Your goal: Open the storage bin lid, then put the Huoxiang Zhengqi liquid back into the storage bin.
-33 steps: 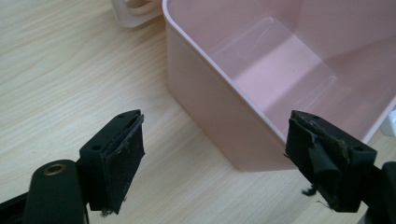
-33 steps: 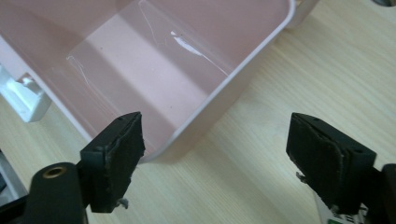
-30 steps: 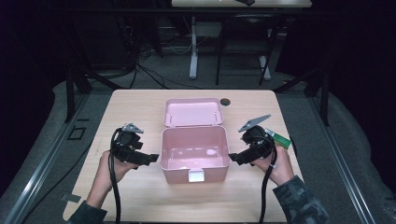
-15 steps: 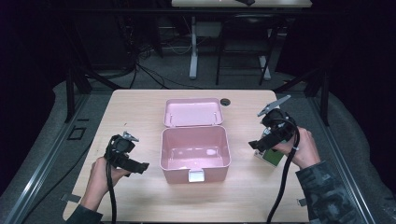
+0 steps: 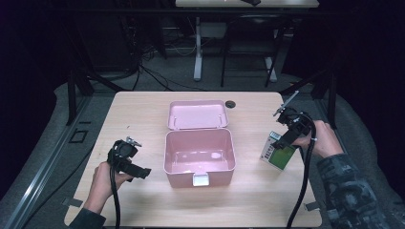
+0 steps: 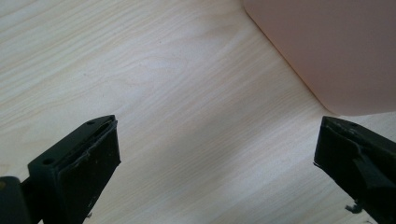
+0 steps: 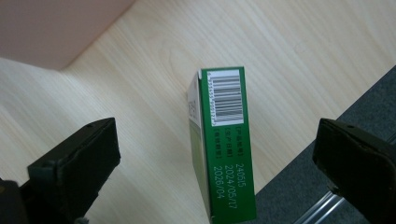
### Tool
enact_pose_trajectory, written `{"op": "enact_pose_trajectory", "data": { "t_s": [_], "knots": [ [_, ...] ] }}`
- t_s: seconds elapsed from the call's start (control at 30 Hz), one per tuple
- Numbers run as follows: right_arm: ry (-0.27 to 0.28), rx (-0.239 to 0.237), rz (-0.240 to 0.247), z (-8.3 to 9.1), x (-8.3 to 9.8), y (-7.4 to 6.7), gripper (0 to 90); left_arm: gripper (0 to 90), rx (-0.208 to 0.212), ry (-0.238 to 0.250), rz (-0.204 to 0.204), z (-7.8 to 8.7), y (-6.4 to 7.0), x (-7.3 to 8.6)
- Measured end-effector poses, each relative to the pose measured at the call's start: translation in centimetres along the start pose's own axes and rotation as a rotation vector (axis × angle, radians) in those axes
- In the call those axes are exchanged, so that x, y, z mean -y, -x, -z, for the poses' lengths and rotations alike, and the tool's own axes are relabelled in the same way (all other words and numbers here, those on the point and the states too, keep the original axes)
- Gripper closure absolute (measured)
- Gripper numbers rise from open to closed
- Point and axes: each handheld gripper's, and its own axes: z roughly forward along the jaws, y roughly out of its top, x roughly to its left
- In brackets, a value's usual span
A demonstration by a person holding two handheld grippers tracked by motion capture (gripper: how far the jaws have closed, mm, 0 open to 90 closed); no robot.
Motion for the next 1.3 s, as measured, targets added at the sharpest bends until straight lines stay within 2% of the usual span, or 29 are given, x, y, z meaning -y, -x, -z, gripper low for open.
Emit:
{"op": "enact_pose_trajectory", "data": {
  "t_s": [0.1,0.27,0.43,0.57,0.83,1.3],
  "knots": [
    [-0.051,-0.012,0.027,-1.0,-0.1,0.3,3.8,0.2,-0.002,-0.006,0.002,-0.1,-0.1,0.1],
    [-0.116,-0.028,0.064,-1.9,-0.5,0.4,15.7,0.1,0.001,-0.010,-0.001,-0.2,-0.1,0.1],
    [-0.143,-0.028,0.081,-2.5,-0.9,0.6,33.3,0.1,0.001,-0.022,-0.003,-0.5,-0.2,0.1],
    [-0.185,-0.040,0.110,-3.0,-1.3,0.5,40.0,0.2,-0.004,-0.027,-0.009,-0.6,-0.1,0.2],
    [-0.234,-0.038,0.156,-3.6,-1.9,0.5,48.9,0.2,-0.024,-0.041,-0.003,-1.1,-0.6,0.4],
    [-0.264,-0.033,0.175,-4.2,-2.2,0.5,59.3,0.2,-0.028,-0.055,-0.002,-1.4,-0.8,0.6]
  ]
}}
